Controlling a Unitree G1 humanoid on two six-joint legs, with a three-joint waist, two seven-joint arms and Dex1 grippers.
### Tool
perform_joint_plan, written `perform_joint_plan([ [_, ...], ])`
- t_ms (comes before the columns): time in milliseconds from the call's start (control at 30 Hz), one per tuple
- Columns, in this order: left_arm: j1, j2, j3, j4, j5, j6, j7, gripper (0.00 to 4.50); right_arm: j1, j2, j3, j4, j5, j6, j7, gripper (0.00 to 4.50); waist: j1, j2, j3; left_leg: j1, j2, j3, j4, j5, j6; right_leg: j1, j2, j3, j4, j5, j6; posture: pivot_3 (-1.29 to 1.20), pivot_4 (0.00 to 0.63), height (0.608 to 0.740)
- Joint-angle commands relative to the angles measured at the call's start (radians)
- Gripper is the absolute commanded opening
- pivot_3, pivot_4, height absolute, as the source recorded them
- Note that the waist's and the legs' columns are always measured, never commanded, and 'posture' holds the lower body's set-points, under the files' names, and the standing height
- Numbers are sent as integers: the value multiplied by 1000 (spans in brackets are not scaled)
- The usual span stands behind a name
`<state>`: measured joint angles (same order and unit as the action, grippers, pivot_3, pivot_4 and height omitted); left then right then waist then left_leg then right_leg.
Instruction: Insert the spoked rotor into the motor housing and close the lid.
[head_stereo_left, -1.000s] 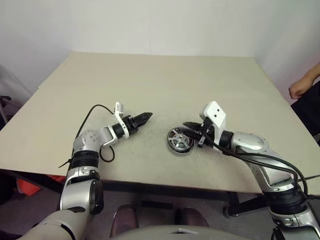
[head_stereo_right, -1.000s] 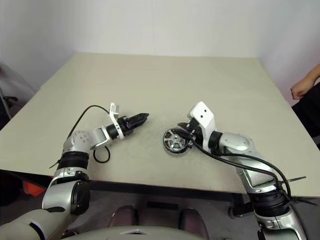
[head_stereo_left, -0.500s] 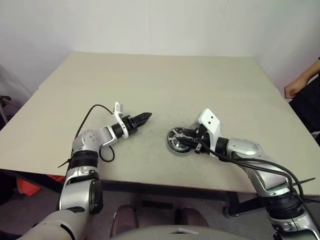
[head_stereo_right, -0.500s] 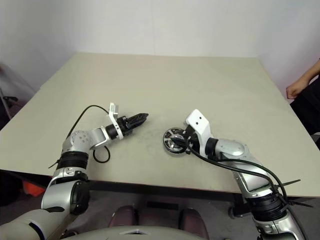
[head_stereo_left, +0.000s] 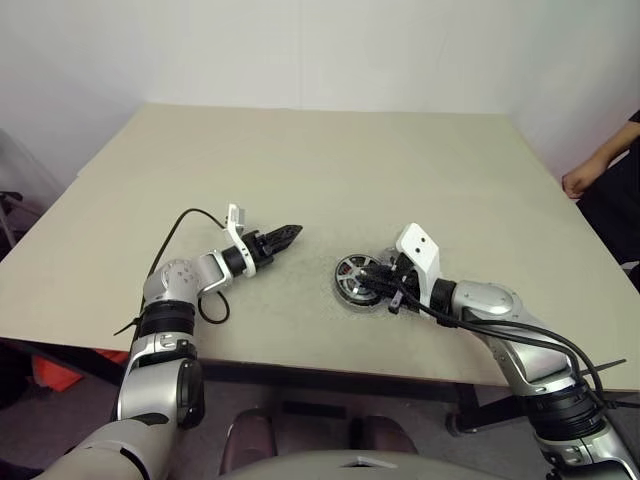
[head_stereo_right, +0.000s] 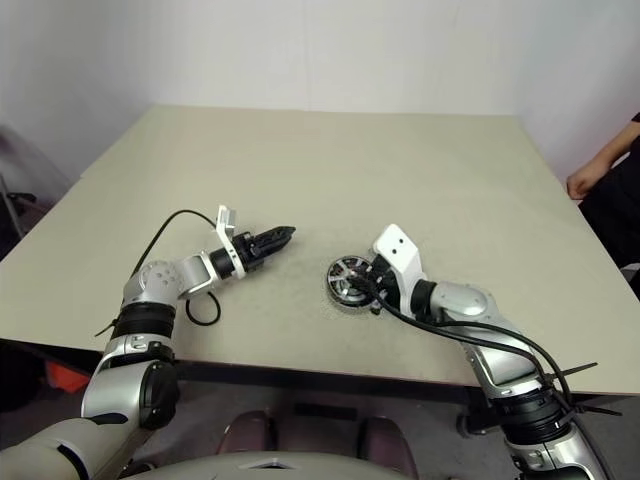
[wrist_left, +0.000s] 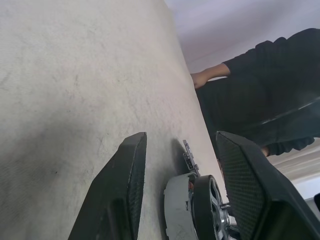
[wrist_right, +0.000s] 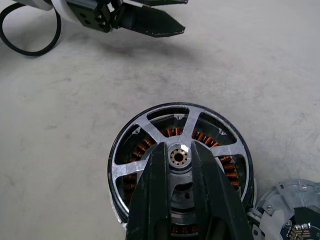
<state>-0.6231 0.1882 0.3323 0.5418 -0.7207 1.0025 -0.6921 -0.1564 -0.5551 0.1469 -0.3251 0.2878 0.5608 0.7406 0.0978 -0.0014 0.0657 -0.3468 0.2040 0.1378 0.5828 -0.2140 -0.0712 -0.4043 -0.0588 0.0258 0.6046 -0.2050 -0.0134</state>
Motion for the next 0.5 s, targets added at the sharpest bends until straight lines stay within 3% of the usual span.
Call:
perform_joint_plan([
  [33,-16,4,-9,-7,-1,-12,-10,2338,-4,-6,-14,-14,8,-12,9,251,0,0,0,0,0,0,0,0,0,0,0,0,0,0,0,0,0,740],
  [500,-17,2,-55,-19,-11,23,-48,2338,-43,-21,-67,-96,38,23,-8,251,0,0,0,0,0,0,0,0,0,0,0,0,0,0,0,0,0,740],
])
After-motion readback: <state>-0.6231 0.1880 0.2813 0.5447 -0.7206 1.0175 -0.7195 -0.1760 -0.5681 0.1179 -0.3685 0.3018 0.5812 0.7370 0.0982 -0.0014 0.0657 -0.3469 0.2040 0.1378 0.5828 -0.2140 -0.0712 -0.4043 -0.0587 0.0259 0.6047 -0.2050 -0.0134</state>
